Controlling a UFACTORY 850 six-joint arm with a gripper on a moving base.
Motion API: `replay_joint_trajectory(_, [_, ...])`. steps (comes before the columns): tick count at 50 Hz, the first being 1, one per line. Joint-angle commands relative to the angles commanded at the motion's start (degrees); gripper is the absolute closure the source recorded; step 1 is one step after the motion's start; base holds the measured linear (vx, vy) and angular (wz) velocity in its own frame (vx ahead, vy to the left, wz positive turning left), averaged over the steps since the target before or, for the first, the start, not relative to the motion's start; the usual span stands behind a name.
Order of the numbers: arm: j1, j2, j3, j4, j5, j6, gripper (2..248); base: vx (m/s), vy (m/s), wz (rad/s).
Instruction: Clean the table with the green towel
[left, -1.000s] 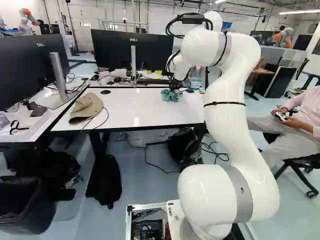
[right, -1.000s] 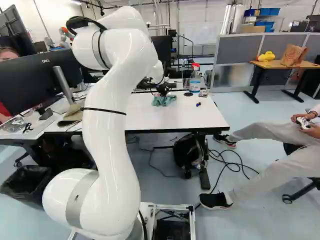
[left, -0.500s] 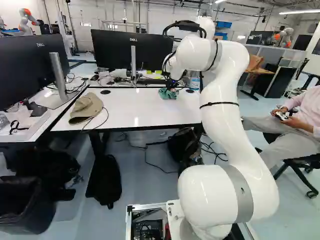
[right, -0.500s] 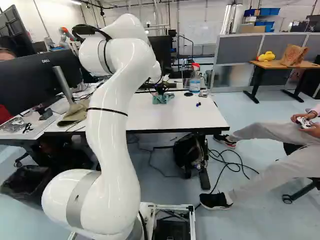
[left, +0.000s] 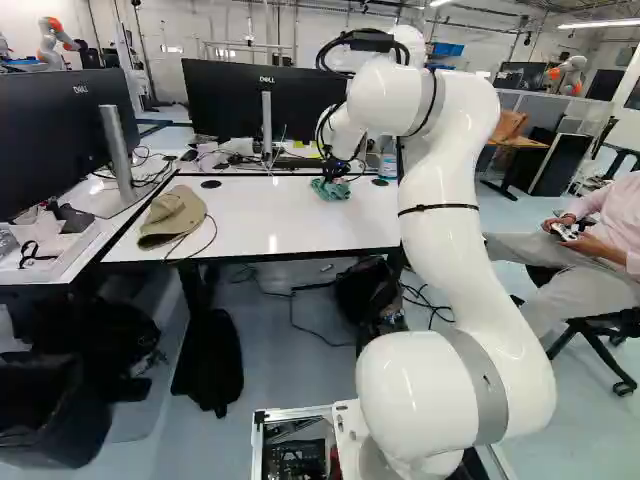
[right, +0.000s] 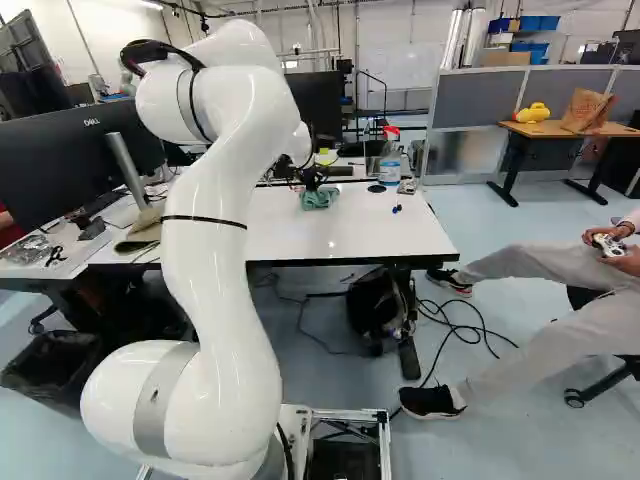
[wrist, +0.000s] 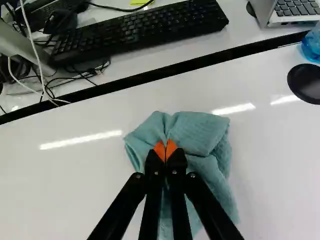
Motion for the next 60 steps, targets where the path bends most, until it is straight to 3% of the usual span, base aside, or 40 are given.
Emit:
replay_joint_trajectory(36, [-0.58, 8.54, 11.94, 0.0, 0.0, 0.0, 227, 0.0, 0.0, 0.0])
replay_joint_trajectory(52, [-2.73, 10.74, 14.93, 0.0, 0.0, 0.0, 227, 0.0, 0.0, 0.0])
replay_joint_trajectory(60, [-2.73, 10.74, 14.93, 0.0, 0.0, 0.0, 227, 0.0, 0.0, 0.0])
